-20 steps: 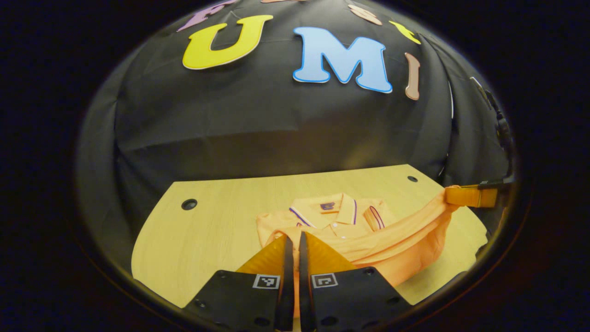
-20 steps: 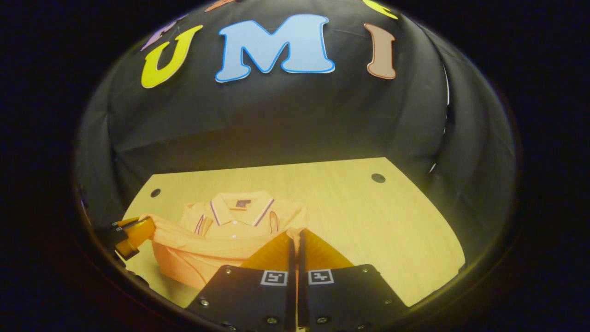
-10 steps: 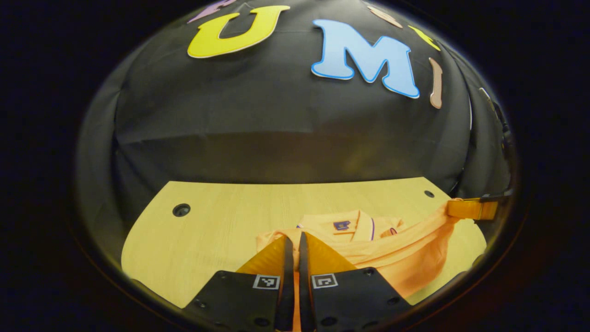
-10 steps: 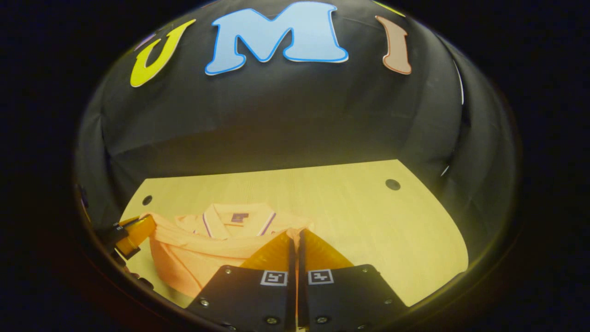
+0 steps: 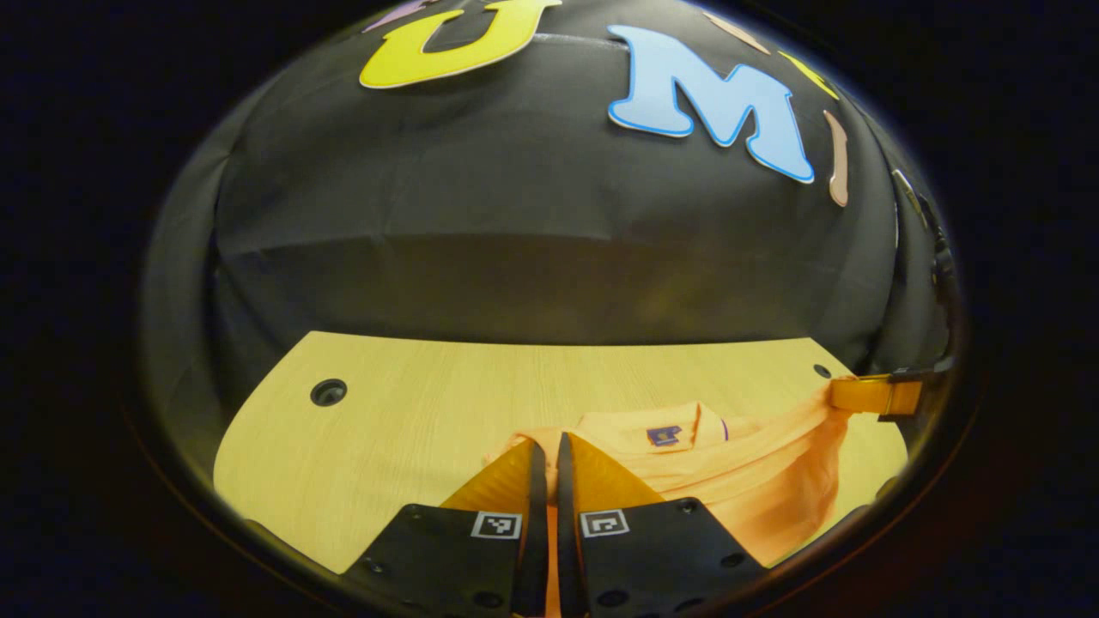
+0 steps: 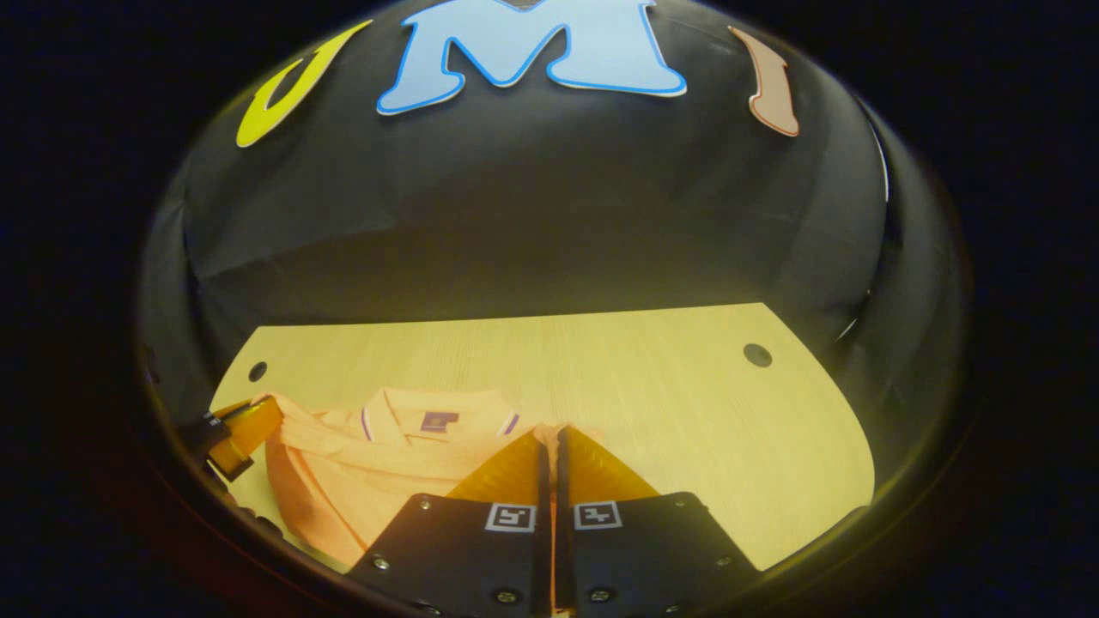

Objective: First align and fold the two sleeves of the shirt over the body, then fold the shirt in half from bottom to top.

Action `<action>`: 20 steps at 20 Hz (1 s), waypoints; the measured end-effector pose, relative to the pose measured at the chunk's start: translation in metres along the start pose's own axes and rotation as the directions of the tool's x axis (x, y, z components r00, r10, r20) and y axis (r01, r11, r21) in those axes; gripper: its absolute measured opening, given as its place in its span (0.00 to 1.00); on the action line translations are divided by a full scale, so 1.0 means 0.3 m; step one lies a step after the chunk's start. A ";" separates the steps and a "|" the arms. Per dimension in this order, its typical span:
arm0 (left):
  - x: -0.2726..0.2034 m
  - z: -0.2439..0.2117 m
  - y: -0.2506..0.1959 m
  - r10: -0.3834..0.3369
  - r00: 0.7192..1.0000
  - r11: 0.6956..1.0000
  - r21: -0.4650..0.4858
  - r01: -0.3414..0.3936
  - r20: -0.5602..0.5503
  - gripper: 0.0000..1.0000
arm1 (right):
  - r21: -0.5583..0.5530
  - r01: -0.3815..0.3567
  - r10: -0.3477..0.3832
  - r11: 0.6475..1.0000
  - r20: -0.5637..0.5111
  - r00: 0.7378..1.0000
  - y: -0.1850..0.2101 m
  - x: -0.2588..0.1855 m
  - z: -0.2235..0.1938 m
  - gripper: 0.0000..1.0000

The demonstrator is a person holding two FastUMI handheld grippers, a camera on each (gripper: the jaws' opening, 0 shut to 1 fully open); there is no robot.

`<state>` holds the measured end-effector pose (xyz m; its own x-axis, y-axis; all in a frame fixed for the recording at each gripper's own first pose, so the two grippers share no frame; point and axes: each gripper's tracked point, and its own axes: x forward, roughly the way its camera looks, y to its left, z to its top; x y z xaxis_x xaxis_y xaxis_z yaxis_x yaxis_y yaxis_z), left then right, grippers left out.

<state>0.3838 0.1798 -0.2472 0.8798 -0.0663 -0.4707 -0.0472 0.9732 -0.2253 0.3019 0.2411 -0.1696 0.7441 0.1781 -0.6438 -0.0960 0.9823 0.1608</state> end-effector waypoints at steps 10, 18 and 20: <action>0.117 0.049 0.050 0.027 0.998 1.000 -0.017 -0.026 0.062 0.12 | -0.009 0.017 -0.017 1.000 -0.001 1.000 0.003 0.146 0.047 0.02; 0.194 -0.025 0.066 0.040 0.999 0.999 0.010 -0.040 0.020 0.12 | -0.037 0.031 -0.033 0.999 -0.065 0.997 0.006 0.254 -0.023 0.03; 0.192 -0.031 0.063 0.035 0.999 0.999 0.016 -0.035 0.009 0.11 | -0.051 0.037 -0.041 0.998 -0.074 0.996 0.006 0.255 -0.032 0.05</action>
<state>0.4290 0.1923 -0.2865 0.8819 -0.0304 -0.4705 -0.0702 0.9783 -0.1949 0.3522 0.2569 -0.2259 0.6966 0.1420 -0.7033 -0.1024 0.9899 0.0984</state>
